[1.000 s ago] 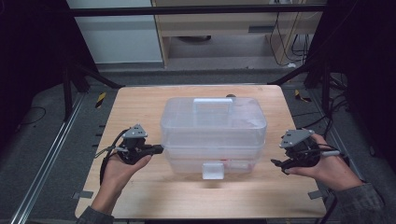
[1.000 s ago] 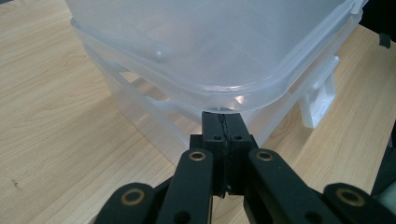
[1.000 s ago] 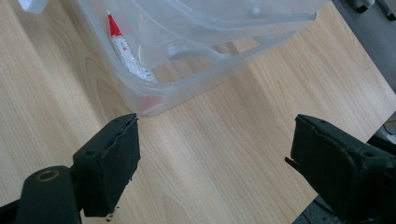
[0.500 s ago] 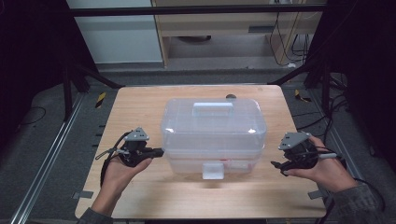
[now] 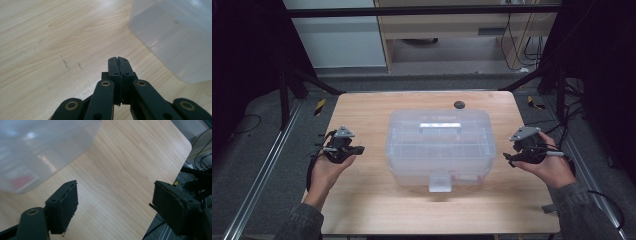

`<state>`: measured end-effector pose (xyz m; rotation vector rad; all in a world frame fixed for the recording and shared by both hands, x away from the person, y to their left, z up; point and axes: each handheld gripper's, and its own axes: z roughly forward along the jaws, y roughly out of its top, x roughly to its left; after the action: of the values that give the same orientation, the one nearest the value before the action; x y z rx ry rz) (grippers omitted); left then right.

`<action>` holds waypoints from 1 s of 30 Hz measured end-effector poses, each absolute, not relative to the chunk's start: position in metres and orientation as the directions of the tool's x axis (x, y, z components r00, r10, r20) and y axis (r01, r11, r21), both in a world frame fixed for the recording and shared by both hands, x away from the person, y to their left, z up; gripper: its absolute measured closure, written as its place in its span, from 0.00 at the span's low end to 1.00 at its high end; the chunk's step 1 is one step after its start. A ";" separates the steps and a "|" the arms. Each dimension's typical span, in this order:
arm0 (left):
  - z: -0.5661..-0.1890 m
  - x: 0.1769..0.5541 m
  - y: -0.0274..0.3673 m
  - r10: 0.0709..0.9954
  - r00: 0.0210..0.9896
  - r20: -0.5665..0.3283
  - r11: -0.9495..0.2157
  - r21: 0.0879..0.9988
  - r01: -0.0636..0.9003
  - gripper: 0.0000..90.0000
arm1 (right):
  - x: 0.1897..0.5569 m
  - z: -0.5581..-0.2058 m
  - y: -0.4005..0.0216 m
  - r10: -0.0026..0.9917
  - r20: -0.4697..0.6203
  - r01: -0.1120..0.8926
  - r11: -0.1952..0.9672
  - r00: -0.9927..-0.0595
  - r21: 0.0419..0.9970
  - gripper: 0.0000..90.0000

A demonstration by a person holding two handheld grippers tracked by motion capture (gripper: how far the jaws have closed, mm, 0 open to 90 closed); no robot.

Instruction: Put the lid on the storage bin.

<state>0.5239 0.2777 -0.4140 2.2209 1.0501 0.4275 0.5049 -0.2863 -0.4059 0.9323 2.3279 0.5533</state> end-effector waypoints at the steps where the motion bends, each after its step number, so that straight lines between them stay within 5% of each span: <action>1: -0.420 0.531 0.279 0.783 0.622 0.017 -0.475 0.662 0.580 1.00 | 0.510 -0.409 -0.288 0.733 -0.345 0.499 0.663 -0.586 0.559 0.26; 16: -0.458 0.572 0.278 0.807 0.589 0.045 -0.484 0.621 0.616 1.00 | 0.569 -0.458 -0.310 0.867 -0.245 0.623 0.485 -0.433 0.614 0.29; 20: -0.466 0.578 0.281 0.830 0.553 0.074 -0.461 0.649 0.605 0.92 | 0.580 -0.468 -0.310 0.896 -0.184 0.646 0.422 -0.404 0.636 0.23; 23: -0.469 0.580 0.283 0.848 0.522 0.089 -0.437 0.674 0.596 0.63 | 0.586 -0.475 -0.308 0.913 -0.146 0.654 0.379 -0.382 0.655 0.14; 24: -0.470 0.581 0.284 0.854 0.512 0.091 -0.430 0.677 0.598 0.63 | 0.586 -0.475 -0.308 0.913 -0.146 0.654 0.379 -0.382 0.655 0.14; 25: -0.473 0.582 0.283 0.864 0.496 0.086 -0.417 0.674 0.610 0.47 | 0.588 -0.478 -0.307 0.920 -0.128 0.658 0.358 -0.371 0.663 0.12; 30: -0.480 0.586 0.283 0.884 0.463 0.063 -0.382 0.670 0.637 0.27 | 0.590 -0.486 -0.309 0.936 -0.102 0.664 0.313 -0.337 0.679 0.11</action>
<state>0.5857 0.2829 -0.4799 2.1422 1.2606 0.5628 0.5899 -0.3090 -0.4857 1.4127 2.0992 0.7428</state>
